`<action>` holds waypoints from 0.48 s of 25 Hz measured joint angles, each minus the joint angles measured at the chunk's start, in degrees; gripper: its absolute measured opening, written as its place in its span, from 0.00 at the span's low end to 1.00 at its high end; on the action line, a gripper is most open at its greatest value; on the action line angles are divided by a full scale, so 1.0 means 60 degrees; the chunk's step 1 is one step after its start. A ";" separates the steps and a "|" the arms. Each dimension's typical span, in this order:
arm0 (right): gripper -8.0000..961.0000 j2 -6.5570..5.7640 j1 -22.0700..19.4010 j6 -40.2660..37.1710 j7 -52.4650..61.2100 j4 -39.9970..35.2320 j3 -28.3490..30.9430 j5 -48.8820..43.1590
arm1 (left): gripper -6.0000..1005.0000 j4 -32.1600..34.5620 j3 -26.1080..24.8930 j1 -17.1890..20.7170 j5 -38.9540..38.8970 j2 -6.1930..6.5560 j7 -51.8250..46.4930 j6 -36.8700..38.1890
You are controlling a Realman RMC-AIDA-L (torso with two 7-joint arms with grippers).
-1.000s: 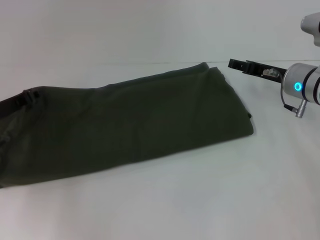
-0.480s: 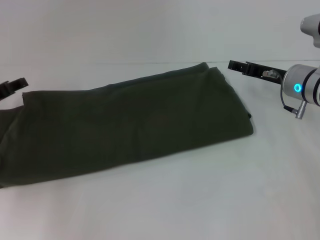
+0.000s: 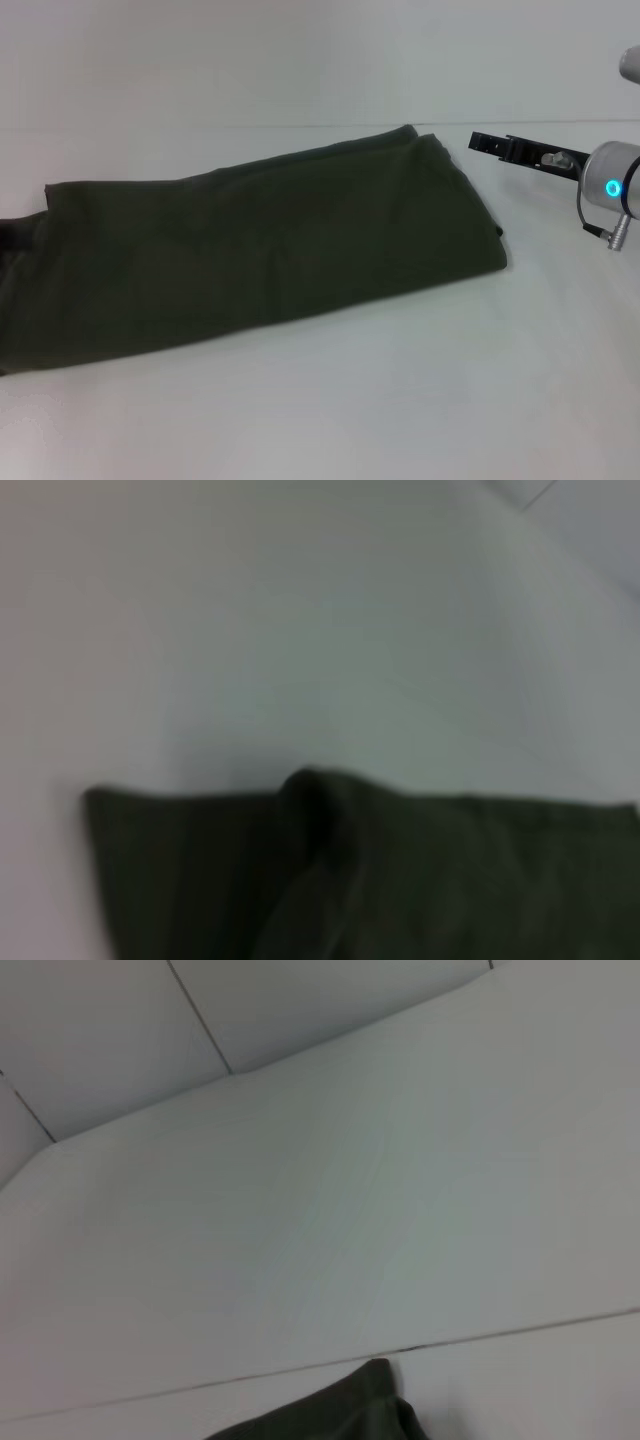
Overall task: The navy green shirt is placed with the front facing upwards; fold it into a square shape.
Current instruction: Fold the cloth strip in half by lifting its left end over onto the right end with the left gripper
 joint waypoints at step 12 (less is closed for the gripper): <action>0.81 -0.0092 -0.0201 -0.0106 -0.0014 -0.0009 -0.0042 -0.0027 | 0.61 0.0643 0.0013 -0.0715 0.2869 0.0245 -0.0933 0.1194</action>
